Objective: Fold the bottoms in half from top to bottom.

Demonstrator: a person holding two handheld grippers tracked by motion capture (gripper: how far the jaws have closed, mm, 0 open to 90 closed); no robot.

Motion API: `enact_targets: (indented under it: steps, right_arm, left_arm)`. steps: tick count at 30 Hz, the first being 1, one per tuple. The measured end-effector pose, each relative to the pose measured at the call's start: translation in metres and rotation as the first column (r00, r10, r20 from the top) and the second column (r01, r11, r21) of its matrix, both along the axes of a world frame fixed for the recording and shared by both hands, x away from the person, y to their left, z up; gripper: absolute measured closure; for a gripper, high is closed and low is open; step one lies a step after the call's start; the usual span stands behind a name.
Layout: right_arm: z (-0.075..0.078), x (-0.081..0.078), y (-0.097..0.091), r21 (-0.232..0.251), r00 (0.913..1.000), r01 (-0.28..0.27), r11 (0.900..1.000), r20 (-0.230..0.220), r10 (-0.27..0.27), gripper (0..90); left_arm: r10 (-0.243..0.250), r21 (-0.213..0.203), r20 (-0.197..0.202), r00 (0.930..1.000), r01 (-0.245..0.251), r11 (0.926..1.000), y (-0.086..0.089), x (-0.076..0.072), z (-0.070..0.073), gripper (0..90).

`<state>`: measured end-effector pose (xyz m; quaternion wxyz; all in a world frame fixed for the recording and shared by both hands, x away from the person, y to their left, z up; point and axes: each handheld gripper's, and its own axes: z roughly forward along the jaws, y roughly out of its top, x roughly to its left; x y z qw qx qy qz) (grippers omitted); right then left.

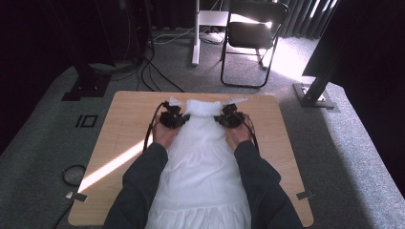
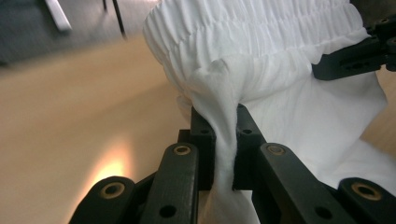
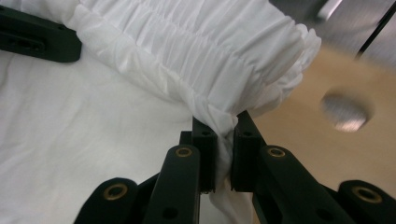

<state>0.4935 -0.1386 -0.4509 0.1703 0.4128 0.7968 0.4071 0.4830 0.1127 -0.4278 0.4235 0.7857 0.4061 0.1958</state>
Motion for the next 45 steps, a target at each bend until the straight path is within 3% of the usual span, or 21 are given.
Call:
enact_targets:
  steps: [4, 7, 10, 12, 14, 18, 23, 28, 31, 33, 36, 39, 41, 43, 45]
  right_arm:
    - [0.056, 0.001, -0.004, 0.007, 0.9916, 0.010, 0.9999, 0.129, -0.011, 83.0]
    - [0.091, -0.002, -0.008, 0.026, 0.9776, 0.022, 0.9994, 0.209, -0.027, 83.0]
    - [0.121, -0.010, -0.014, 0.049, 0.9610, 0.014, 0.9987, 0.275, -0.027, 82.9]
    - [0.128, -0.015, -0.016, 0.051, 0.9591, -0.001, 0.9987, 0.283, -0.014, 82.7]
    - [0.128, -0.023, -0.019, 0.058, 0.9642, -0.014, 0.9982, 0.265, -0.002, 82.6]
    - [0.119, -0.037, -0.020, 0.033, 0.9671, -0.037, 0.9988, 0.253, 0.027, 82.4]
    - [0.100, -0.077, -0.023, 0.030, 0.9685, -0.091, 0.9954, 0.235, 0.081, 82.3]
    - [0.080, -0.114, -0.027, 0.093, 0.9707, -0.151, 0.9841, 0.202, 0.130, 82.2]
    - [0.065, -0.137, -0.026, 0.085, 0.9685, -0.182, 0.9795, 0.187, 0.164, 82.2]
    - [0.052, -0.151, -0.025, 0.072, 0.9678, -0.200, 0.9771, 0.170, 0.185, 82.1]
    - [0.027, -0.173, -0.024, 0.066, 0.9684, -0.218, 0.9737, 0.138, 0.207, 82.1]
    - [-0.005, -0.195, -0.022, 0.054, 0.9717, -0.225, 0.9728, 0.087, 0.220, 82.1]
    - [-0.029, -0.210, -0.019, 0.036, 0.9735, -0.227, 0.9731, 0.034, 0.226, 82.1]
    - [-0.053, -0.221, -0.016, -0.008, 0.9693, -0.245, 0.9695, -0.026, 0.245, 81.7]
    - [-0.072, -0.227, -0.012, -0.049, 0.9638, -0.261, 0.9640, -0.069, 0.258, 81.6]
  left_arm:
    - [-0.010, -0.024, 0.103, 0.9946, 0.012, 0.9996, -0.002, 0.003, 0.056, 83.4]
    - [-0.016, -0.033, 0.172, 0.9850, 0.022, 0.9992, -0.006, -0.001, 0.089, 83.4]
    - [-0.017, -0.058, 0.219, 0.9757, 0.031, 0.9978, -0.006, -0.007, 0.110, 83.5]
    - [-0.028, -0.062, 0.221, 0.9749, 0.042, 0.9972, -0.006, -0.014, 0.113, 83.4]
    - [-0.045, -0.043, 0.216, 0.9754, 0.056, 0.9975, -0.006, -0.021, 0.109, 83.2]
    - [-0.078, -0.041, 0.193, 0.9780, 0.087, 0.9953, -0.003, -0.036, 0.097, 83.1]
    - [-0.147, -0.026, 0.182, 0.9722, 0.154, 0.9877, 0.006, -0.076, 0.078, 83.0]
    - [-0.197, 0.003, 0.186, 0.9626, 0.200, 0.9798, 0.012, -0.125, 0.056, 82.3]
    - [-0.217, 0.014, 0.168, 0.9615, 0.218, 0.9758, 0.016, -0.151, 0.036, 81.7]
    - [-0.226, -0.007, 0.142, 0.9638, 0.229, 0.9734, 0.020, -0.166, 0.021, 81.6]
    - [-0.245, -0.036, 0.083, 0.9659, 0.249, 0.9678, 0.023, -0.188, -0.008, 81.2]
    - [-0.254, -0.033, -0.013, 0.9671, 0.254, 0.9668, 0.023, -0.207, -0.041, 81.2]
    - [-0.262, -0.012, -0.092, 0.9607, 0.262, 0.9649, 0.022, -0.218, -0.064, 81.1]
    - [-0.267, 0.010, -0.172, 0.9483, 0.272, 0.9621, 0.021, -0.225, -0.089, 80.5]
    - [-0.257, 0.023, -0.233, 0.9379, 0.269, 0.9628, 0.021, -0.222, -0.104, 79.5]
